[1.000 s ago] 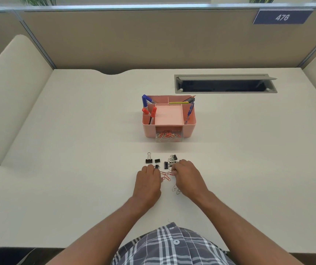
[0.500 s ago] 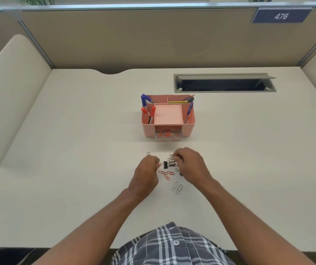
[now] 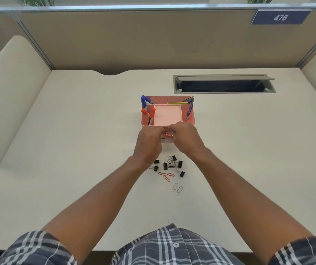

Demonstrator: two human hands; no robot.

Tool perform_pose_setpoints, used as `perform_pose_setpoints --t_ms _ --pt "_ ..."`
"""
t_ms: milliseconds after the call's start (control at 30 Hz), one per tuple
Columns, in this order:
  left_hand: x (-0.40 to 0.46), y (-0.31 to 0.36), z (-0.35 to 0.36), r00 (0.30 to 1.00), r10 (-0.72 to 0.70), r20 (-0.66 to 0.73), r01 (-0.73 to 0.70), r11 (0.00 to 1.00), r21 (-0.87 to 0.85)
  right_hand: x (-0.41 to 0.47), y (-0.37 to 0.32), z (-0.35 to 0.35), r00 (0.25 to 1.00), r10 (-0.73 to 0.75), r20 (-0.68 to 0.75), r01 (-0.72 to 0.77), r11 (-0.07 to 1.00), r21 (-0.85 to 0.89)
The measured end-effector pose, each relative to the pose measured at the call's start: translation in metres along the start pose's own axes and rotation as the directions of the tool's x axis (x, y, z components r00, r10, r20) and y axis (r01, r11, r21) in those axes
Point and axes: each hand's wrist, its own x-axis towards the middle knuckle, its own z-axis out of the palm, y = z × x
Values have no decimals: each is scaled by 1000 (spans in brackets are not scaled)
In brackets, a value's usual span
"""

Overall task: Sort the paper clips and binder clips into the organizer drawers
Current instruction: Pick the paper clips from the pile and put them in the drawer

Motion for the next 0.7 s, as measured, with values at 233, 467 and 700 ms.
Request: perform_pose_setpoints --t_ms 233,467,700 --pt "-54 -5 10 1000 30 -2 -31 999 -23 -41 11 0 998 2 55 -8 993 119" --pt "-122 -4 37 971 -66 229 47 995 87 -116 39 51 882 -15 470 56 996 -73" --pt "-121 -3 43 951 -131 279 85 982 171 -133 39 74 944 -27 328 58 995 -82"
